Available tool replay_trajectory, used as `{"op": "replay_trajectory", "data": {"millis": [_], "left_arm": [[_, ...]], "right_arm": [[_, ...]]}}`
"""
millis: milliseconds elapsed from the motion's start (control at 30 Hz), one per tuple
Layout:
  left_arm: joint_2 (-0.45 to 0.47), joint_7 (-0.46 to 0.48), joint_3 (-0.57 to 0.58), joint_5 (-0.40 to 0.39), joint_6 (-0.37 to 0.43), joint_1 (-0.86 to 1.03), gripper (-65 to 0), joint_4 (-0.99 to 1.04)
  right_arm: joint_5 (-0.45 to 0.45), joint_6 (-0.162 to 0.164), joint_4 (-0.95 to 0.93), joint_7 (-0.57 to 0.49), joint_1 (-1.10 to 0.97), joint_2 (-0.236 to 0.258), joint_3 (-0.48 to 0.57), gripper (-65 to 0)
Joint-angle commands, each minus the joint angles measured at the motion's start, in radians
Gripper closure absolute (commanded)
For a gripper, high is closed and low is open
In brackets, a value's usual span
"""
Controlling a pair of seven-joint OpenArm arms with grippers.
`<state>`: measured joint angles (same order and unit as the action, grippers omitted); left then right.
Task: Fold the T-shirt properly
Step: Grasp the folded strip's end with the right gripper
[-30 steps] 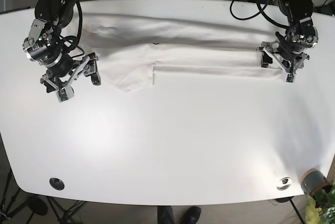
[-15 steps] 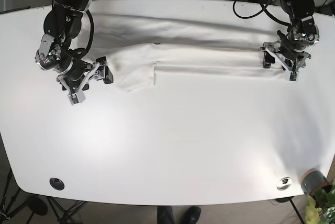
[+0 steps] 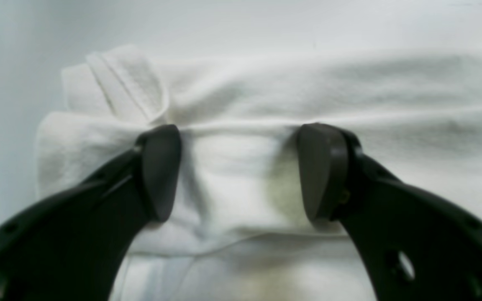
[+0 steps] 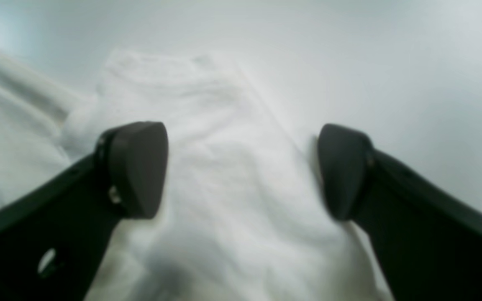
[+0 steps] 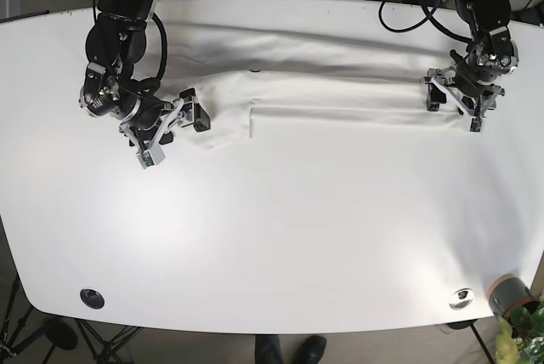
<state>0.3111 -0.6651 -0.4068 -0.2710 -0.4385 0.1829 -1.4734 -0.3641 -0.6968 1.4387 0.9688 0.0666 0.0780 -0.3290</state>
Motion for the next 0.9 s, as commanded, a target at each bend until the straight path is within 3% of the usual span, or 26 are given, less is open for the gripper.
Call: {"op": "replay_trajectory", "data": {"millis": [0, 67, 133, 200, 367, 867], "left_arm": [[0.016, -0.008, -0.005, 0.000, 0.002, -0.006, -40.3, -0.008], [0.016, -0.008, -0.005, 0.000, 0.002, -0.006, -40.3, -0.008], [0.016, -0.008, -0.005, 0.000, 0.002, -0.006, -40.3, -0.008], [0.016, -0.008, -0.005, 0.000, 0.002, -0.006, -40.3, -0.006], [0.016, -0.008, -0.004, 0.000, 0.002, -0.006, -40.3, -0.005], [0.016, -0.008, -0.002, 0.000, 0.002, -0.001, -40.3, -0.005]], "right_arm": [[-0.008, -0.001, 0.009, -0.009, 0.014, 0.007, 0.000, -52.3], [-0.008, -0.001, 0.009, -0.011, 0.012, 0.007, 0.000, -47.1], [-0.008, -0.001, 0.009, -0.011, 0.012, 0.007, 0.000, -37.9], [-0.008, -0.001, 0.009, -0.011, 0.012, 0.006, 0.003, -24.3], [-0.017, -0.001, 0.023, -0.012, 0.011, 0.009, 0.034, -1.1], [-0.020, -0.001, 0.437, 0.037, -0.196, 0.003, 0.000, 0.0]]}}
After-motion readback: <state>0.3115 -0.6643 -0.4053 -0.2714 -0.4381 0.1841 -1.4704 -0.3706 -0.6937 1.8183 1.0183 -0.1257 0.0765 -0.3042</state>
